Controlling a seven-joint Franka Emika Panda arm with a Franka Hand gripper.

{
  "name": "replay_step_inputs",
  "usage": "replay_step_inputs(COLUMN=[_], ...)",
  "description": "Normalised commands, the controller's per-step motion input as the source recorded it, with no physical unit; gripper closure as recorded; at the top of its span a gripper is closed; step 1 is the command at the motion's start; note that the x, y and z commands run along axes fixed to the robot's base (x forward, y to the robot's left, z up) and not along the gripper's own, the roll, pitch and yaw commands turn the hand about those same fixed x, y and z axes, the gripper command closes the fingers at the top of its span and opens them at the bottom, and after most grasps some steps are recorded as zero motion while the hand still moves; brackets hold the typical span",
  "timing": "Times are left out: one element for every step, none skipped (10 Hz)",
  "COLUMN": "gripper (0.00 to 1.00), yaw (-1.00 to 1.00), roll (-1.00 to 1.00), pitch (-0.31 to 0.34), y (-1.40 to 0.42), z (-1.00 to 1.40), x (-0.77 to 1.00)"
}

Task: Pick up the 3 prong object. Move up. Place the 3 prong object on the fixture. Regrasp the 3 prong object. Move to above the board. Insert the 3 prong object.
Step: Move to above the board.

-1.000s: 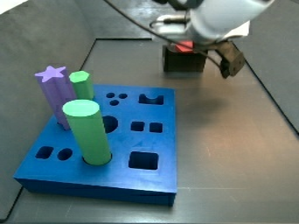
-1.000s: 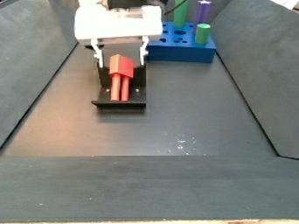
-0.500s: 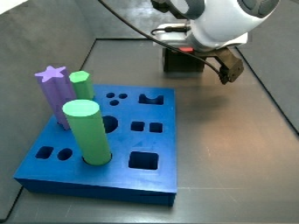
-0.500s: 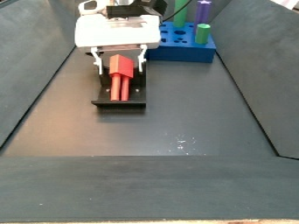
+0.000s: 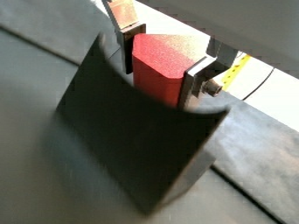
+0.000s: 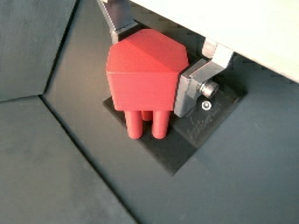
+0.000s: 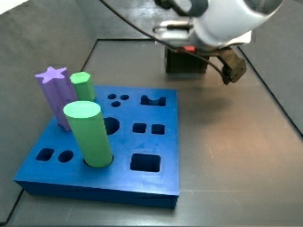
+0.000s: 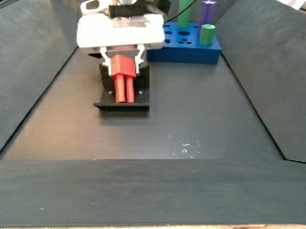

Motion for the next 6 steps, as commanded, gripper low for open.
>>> replay_step_inputs(gripper=[1.0,1.0,1.0,1.0,1.0,1.0], yaw=[0.02,0.11,0.19,0.21,0.24,0.24], roll=[-0.1,-0.11,-0.09,-0.08,-0.06,-0.05], pitch=[0.362,0.327,0.26,0.221,0.139,0.085], y=[-0.02,-0.02,-0.02,-0.02,-0.02,-0.02], z=[1.0,1.0,1.0,1.0,1.0,1.0], x=[-0.11,-0.11,-0.1,-0.1,-0.1,-0.09])
